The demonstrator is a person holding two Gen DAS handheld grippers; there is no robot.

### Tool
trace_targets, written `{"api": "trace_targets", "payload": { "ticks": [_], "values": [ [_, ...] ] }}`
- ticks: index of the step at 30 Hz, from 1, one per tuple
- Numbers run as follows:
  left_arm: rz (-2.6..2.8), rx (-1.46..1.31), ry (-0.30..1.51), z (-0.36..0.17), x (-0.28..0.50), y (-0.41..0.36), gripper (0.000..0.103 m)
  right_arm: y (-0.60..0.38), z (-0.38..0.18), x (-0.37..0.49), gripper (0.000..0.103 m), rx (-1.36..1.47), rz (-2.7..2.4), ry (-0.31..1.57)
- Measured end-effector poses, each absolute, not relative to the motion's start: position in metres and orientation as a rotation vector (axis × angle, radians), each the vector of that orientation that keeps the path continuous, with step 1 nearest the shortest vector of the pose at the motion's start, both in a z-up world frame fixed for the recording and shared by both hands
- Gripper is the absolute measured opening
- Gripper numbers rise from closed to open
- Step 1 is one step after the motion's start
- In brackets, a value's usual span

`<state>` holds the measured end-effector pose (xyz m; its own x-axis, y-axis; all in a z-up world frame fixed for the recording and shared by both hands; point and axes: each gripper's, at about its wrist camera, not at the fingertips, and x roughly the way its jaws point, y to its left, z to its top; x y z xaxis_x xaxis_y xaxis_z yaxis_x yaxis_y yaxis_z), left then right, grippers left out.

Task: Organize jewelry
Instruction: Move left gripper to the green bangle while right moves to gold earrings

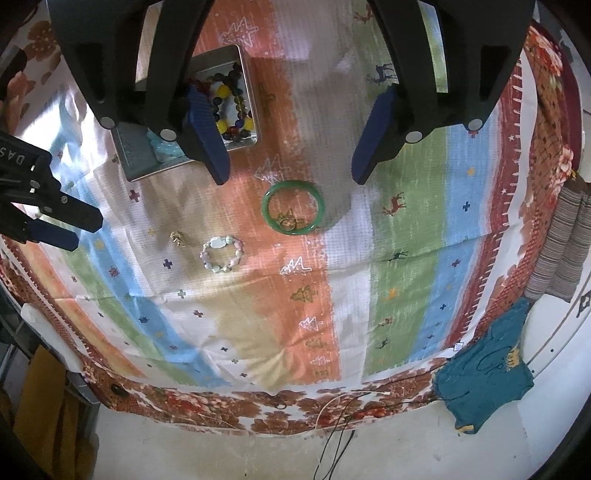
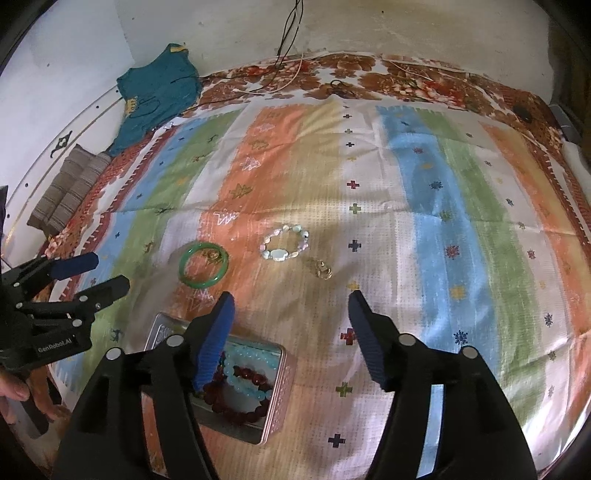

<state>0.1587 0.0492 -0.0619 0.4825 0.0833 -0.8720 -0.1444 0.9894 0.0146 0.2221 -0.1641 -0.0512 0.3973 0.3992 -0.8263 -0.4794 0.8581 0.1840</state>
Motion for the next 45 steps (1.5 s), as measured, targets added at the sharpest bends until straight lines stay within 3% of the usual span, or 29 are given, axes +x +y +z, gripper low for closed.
{"api": "trace_targets", "payload": {
  "ticks": [7, 18, 45],
  "values": [
    [0.171, -0.094, 1.083, -0.072, 0.172, 0.062, 0.073, -0.156, -0.057, 0.232, 0.073, -0.115, 0.53, 1.013],
    [0.212, -0.12, 1.135, -0.095, 0.197, 0.08, 0.074, -0.149, -0.07, 0.246, 0.075, -0.234, 0.472, 0.987],
    [0.226, -0.138, 1.256, -0.153, 0.241, 0.104, 0.075, -0.104, -0.131, 0.316, 0.075, -0.205, 0.481, 1.151]
  ]
}}
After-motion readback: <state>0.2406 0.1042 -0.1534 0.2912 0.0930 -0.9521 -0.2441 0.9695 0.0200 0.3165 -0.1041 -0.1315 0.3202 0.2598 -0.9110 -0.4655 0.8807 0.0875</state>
